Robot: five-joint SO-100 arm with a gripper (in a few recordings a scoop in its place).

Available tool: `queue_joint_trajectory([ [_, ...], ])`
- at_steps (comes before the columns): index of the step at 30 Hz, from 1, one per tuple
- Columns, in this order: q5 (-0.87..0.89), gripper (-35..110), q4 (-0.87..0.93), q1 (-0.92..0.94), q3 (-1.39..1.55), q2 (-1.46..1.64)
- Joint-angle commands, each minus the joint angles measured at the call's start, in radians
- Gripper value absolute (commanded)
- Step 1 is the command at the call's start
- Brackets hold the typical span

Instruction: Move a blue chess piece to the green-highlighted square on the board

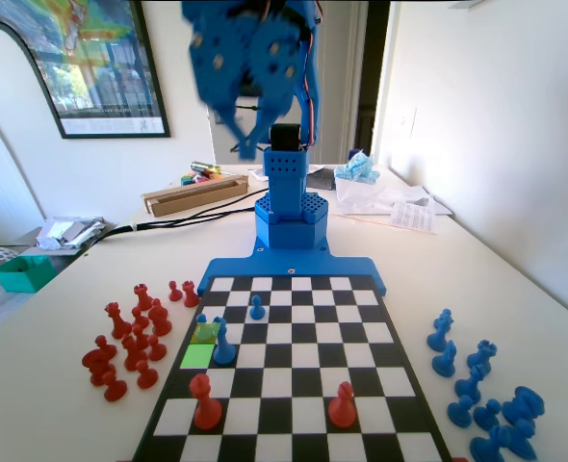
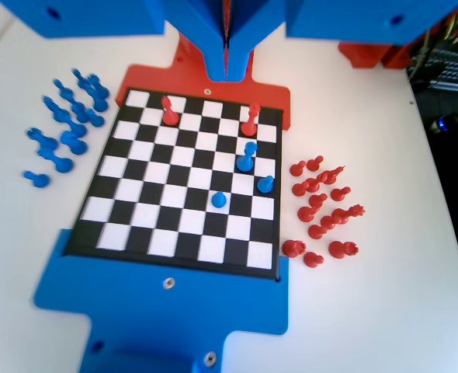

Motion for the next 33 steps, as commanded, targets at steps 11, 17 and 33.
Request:
queue_joint_trajectory([
  [11,0.097,1,-0.377,0.207,0.061,-0.314],
  [17,0.109,2,-0.578,0.247,0.147,-0.43],
  [33,0.115,10,-0.756,0.233,0.255,-0.523],
])
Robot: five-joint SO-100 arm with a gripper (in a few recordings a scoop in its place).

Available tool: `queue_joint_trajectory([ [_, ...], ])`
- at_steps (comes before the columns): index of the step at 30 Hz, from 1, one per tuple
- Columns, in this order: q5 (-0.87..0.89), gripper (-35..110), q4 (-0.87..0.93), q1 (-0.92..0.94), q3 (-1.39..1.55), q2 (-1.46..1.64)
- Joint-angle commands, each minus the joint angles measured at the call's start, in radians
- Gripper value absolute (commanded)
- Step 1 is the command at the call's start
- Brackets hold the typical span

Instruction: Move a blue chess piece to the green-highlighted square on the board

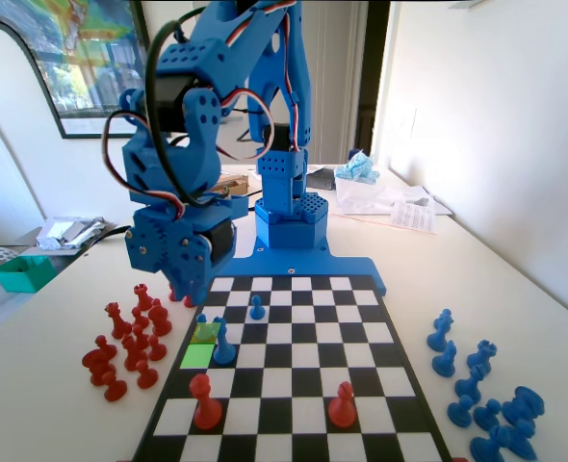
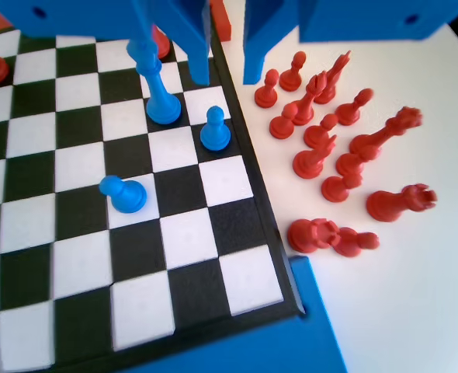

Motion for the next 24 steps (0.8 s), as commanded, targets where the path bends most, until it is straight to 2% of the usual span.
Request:
queue_joint_trajectory([
  [1,-0.006,10,-0.02,0.003,0.023,0.025],
  [9,-0.018,10,-0.092,-0.008,0.074,0.009],
  [24,-0.018,11,-0.107,-0.012,-0.003,-0.083],
])
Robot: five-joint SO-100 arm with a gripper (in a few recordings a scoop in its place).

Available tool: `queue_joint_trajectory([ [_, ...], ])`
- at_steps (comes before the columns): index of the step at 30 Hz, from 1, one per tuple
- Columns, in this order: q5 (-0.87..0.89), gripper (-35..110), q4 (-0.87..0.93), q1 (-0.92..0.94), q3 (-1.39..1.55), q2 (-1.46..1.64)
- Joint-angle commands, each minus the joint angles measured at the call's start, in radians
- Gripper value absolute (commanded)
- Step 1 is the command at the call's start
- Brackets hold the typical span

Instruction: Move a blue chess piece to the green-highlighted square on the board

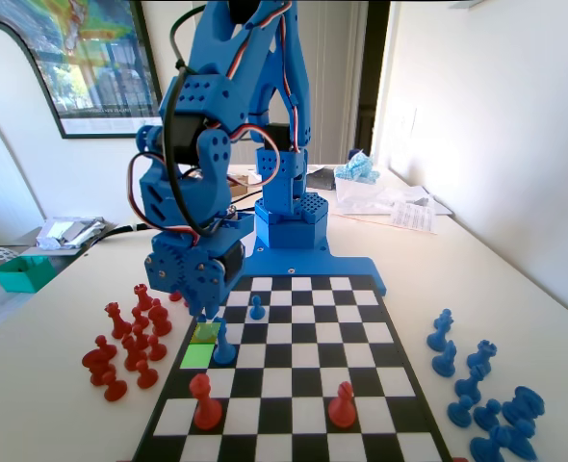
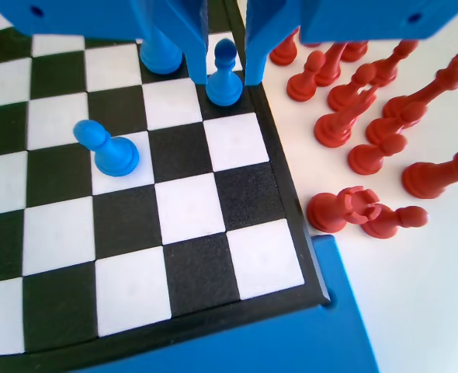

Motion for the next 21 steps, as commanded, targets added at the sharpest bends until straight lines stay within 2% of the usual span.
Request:
queue_joint_trajectory([
  [1,-0.006,11,0.009,-0.008,-0.055,0.018],
  [21,-0.044,11,-0.069,0.002,-0.043,-0.044],
])
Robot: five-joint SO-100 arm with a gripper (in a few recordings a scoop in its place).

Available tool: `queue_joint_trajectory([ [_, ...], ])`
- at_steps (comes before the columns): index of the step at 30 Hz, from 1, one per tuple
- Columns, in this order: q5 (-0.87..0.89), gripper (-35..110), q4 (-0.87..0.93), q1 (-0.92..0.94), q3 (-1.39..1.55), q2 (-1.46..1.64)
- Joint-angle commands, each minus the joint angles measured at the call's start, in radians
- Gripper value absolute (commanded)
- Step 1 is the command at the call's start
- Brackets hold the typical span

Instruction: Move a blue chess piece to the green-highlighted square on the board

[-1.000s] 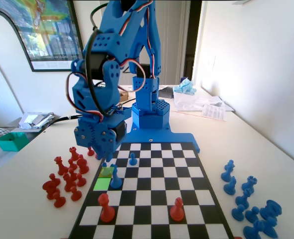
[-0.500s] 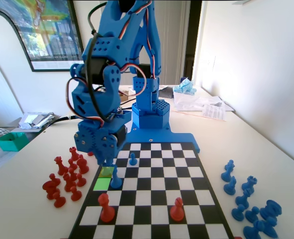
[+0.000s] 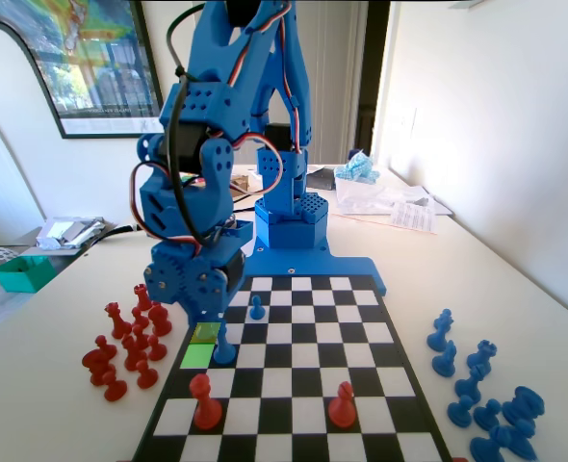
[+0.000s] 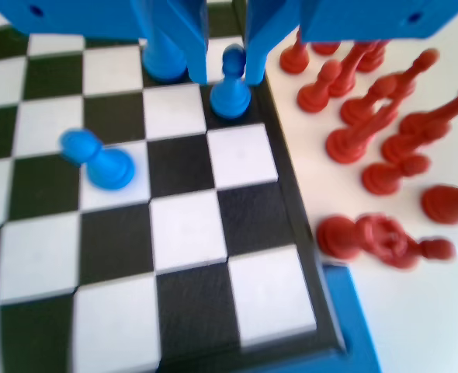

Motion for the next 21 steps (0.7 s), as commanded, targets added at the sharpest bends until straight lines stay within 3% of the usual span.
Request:
queue_joint_trajectory([
  [1,-0.023,11,-0.008,0.018,-0.011,0.02],
  [7,-0.037,9,-0.028,0.021,0.0,0.015],
  [10,-0.049,1,-0.028,0.021,0.002,0.015],
  [21,-0.035,1,0.043,0.011,-0.021,0.057],
])
